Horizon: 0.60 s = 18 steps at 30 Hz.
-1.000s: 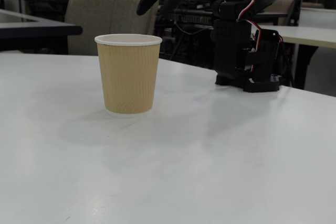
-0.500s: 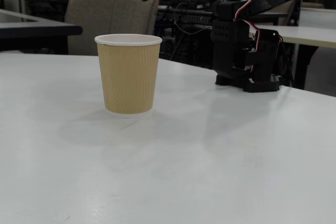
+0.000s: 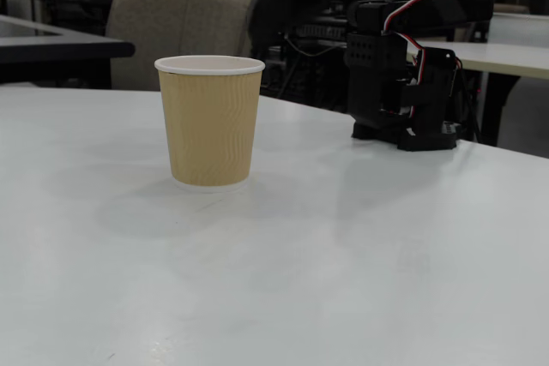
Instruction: Grasp a red cube and put it in the cup.
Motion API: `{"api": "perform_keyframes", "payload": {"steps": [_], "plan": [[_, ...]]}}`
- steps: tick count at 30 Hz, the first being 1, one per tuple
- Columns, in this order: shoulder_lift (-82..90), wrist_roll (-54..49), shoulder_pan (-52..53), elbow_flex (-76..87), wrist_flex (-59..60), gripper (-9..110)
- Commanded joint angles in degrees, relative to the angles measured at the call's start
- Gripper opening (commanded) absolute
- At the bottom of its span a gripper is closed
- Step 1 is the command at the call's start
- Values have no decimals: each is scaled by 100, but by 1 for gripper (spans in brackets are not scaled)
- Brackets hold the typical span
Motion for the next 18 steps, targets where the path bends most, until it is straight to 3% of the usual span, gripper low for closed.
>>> {"api": "perform_keyframes", "payload": {"steps": [1,18], "plan": [[211,861,-26,369,-325,0],[861,2013,229,1406,396,1]]}}
